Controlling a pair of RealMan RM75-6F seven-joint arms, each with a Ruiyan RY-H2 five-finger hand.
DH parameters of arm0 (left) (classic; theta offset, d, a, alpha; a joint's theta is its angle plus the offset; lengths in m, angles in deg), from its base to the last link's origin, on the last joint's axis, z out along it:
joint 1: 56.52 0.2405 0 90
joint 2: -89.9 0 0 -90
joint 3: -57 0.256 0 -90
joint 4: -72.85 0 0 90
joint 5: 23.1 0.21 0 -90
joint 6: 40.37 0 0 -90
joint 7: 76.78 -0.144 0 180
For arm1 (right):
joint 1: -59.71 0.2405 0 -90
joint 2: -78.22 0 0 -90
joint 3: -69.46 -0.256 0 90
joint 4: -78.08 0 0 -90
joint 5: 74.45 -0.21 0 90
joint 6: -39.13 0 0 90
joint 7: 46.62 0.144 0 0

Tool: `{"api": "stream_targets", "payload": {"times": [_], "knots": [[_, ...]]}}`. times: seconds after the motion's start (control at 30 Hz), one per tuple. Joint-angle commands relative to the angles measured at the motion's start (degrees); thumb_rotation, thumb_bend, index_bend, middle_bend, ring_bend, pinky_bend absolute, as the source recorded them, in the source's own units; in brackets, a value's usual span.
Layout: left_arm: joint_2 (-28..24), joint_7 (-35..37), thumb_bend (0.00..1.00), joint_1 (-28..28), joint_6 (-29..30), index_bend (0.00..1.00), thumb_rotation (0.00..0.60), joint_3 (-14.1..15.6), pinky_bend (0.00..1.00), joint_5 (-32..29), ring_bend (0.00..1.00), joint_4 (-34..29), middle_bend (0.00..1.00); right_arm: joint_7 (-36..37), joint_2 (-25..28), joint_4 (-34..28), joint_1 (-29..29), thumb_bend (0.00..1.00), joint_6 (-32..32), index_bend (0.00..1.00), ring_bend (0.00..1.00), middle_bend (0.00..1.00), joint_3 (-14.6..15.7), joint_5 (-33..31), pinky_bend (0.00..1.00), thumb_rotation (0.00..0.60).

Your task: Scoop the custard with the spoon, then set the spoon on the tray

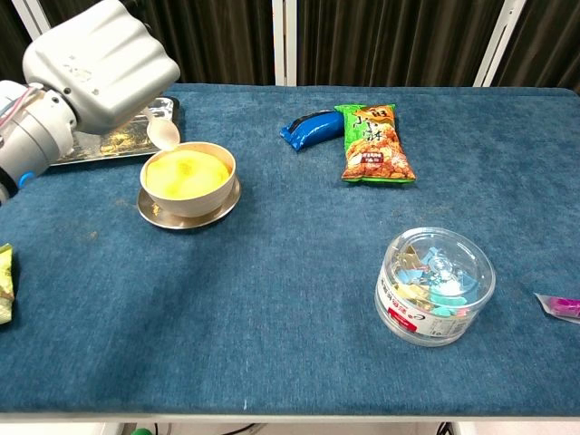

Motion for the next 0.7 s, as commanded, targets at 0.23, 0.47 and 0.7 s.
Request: {"api": "stream_targets", "payload": {"times": [0.23, 0.47, 0.7], "knots": [[-5.2, 22.0, 0.41, 5.1, -5.5, 0.60, 0.600, -10.7, 0.17, -9.3, 0.37, -6.8, 0.58, -1.3, 0.6, -1.4, 0.0, 0.30, -0.4, 0.11, 0.01, 0.20, -0.1, -0.2, 0.13, 0.600], [-11.2, 43.2, 0.41, 8.1, -15.6, 0.60, 0.600, -21.1, 0.17, -19.9, 0.37, -3.1, 0.57, -2.7, 1.3, -2.9, 0.0, 0.30, -0.8, 0.11, 0.01, 0.20, -0.2, -0.4, 0.13, 0.600], [-7.8, 55.1, 0.41, 7.6, -26.2, 0.60, 0.600, -21.6, 0.16, -21.8, 0.37, 13.9, 0.56, -4.4, 1.7, -4.7, 0.3, 0.30, -1.9, 0.11, 0.01, 0.20, -0.6, -1.0, 0.13, 0.600]]}}
